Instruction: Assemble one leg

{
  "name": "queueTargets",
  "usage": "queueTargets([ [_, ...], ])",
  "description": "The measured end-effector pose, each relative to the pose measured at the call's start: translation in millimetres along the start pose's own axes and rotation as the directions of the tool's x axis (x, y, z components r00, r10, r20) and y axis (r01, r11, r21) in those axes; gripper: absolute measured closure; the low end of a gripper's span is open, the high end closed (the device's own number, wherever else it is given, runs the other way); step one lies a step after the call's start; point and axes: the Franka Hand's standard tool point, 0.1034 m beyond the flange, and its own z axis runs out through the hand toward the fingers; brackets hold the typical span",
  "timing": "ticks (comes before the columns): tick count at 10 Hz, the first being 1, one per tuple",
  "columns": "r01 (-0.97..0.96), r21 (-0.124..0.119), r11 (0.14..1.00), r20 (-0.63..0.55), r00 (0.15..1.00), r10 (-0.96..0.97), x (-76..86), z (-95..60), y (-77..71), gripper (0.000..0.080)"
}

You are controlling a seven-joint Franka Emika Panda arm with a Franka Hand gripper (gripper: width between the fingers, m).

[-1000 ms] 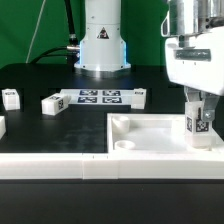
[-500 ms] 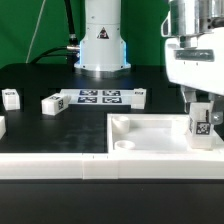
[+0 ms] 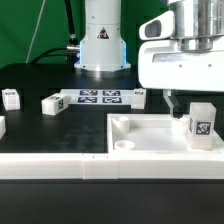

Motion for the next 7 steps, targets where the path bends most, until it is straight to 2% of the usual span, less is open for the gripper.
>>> queueTargets([
  [1, 0.141, -0.004, 0.99, -0.001, 0.99, -0.141, -1.7, 0.2, -1.1, 0.015],
  [2, 0.2, -0.005, 0.98, -0.001, 0.98, -0.2, -3.3, 0.3, -2.3, 0.015],
  [5, 0.557, -0.047, 0.829, -0.001, 0.83, -0.558, -2.5, -1.8, -6.9, 0.015],
  [6, 0.628, -0.058, 0.776, 0.002, 0.777, -0.629, -1.1, -1.7, -5.7, 0.015],
  [7, 0.648, -0.059, 0.76, 0.003, 0.761, -0.649, -0.4, -1.5, -4.9, 0.015],
])
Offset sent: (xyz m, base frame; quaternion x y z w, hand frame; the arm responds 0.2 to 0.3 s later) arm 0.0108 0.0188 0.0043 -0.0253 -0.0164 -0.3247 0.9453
